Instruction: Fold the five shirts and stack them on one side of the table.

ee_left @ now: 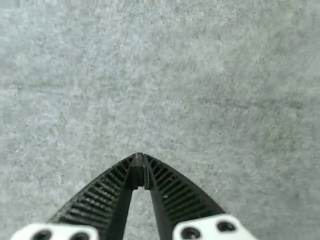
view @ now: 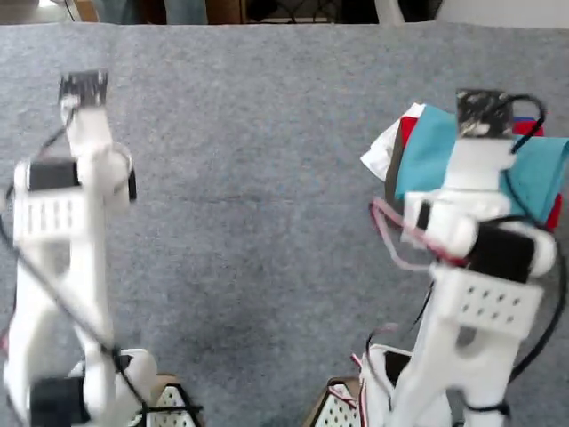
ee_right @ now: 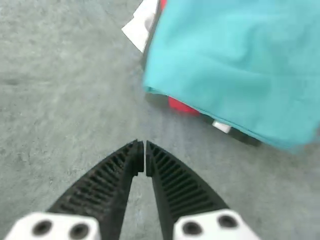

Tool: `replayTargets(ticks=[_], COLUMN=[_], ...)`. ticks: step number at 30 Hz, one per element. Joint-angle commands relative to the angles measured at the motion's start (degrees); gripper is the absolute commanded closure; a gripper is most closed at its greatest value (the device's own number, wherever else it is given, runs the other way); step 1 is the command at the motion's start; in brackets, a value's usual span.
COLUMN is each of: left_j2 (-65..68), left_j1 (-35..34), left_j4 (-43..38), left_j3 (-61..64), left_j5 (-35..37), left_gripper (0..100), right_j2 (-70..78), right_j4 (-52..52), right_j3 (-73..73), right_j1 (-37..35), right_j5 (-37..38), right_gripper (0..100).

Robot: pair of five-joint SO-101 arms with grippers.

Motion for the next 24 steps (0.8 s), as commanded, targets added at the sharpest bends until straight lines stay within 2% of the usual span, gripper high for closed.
replayTargets(ticks=[1,6,10,15,21,24], left_j2=[-13.0,-23.7,-30.0,-37.1,-47.9,-54.5], left_j1=[-0.5,-0.5,-0.5,-0.5,-0.6,-0.6], left_j4=[-5.4,-10.5,-16.4,-21.3,-21.6,-21.6], left_j3=[14.4,26.5,37.0,50.2,60.9,64.9], left_j5=[-2.0,-3.2,-3.2,-3.2,-3.2,-3.2], left_gripper=[97,97,97,97,97,97], right_j2=[-8.3,-18.2,-23.2,-26.6,-30.2,-33.5], right_j4=[-9.8,-24.0,-31.0,-33.1,-33.0,-33.0], right_j3=[14.8,32.6,44.4,53.9,61.5,65.3], right_j1=[-3.4,-7.8,-12.1,-17.0,-18.5,-18.5], right_j5=[-0.4,-0.4,-0.4,-0.9,-1.4,-7.0], right_gripper=[98.4,98.4,98.4,98.4,98.4,98.4])
